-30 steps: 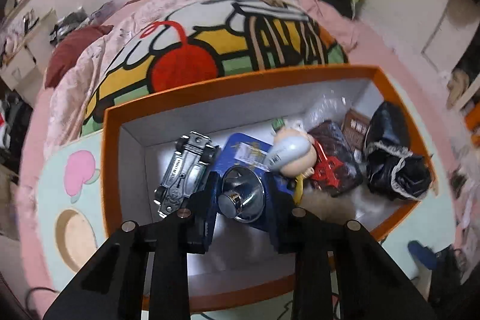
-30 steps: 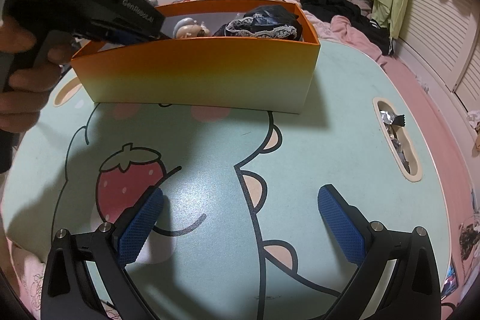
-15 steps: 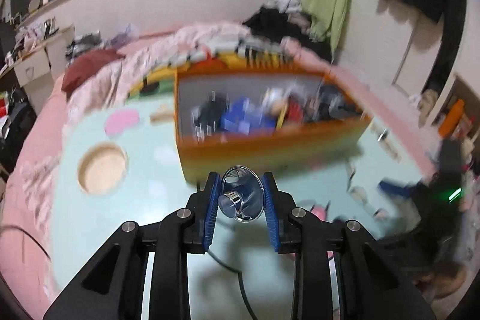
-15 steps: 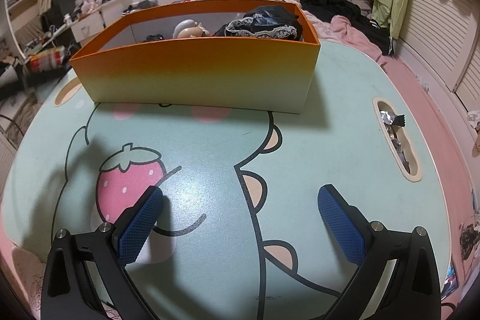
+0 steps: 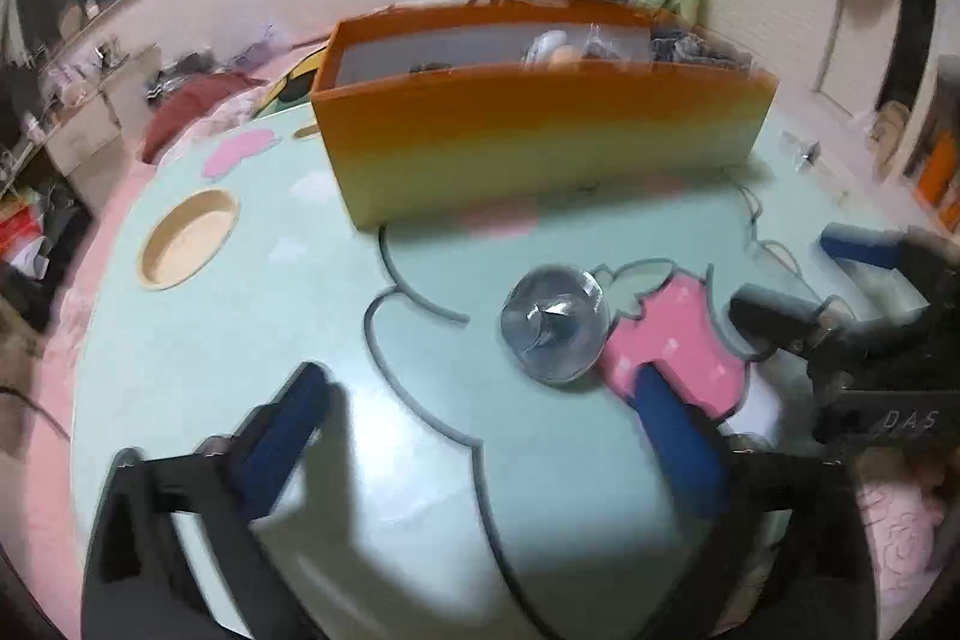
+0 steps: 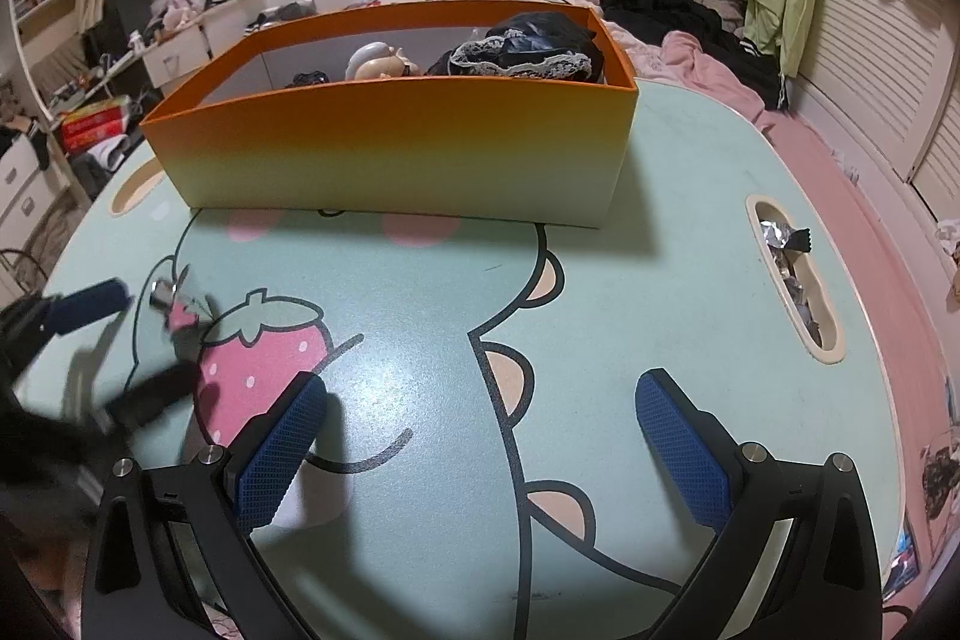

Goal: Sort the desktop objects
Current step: 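Carry the metal cup out and set it on the table, open left gripper, then reach into the box and grasp the white figurine keychain with right gripper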

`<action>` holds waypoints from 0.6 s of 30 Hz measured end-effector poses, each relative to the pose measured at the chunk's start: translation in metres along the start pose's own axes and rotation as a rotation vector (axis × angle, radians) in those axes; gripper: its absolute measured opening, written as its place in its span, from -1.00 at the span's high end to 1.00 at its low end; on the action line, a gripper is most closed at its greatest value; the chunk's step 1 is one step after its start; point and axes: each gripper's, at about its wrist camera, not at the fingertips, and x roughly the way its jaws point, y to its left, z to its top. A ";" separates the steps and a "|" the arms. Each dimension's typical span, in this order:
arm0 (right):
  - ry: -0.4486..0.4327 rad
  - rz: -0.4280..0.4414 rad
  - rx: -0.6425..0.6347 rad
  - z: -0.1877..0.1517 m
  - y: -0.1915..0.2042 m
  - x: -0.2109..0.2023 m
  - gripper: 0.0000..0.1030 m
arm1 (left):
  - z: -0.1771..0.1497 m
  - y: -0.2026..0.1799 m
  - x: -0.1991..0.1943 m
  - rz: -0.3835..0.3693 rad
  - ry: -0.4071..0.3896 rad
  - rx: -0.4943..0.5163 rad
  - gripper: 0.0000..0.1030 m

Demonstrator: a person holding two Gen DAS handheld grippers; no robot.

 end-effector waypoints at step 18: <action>-0.183 0.296 -0.067 0.095 0.029 -0.037 -0.14 | -0.001 0.001 -0.002 -0.011 -0.008 -0.013 -0.99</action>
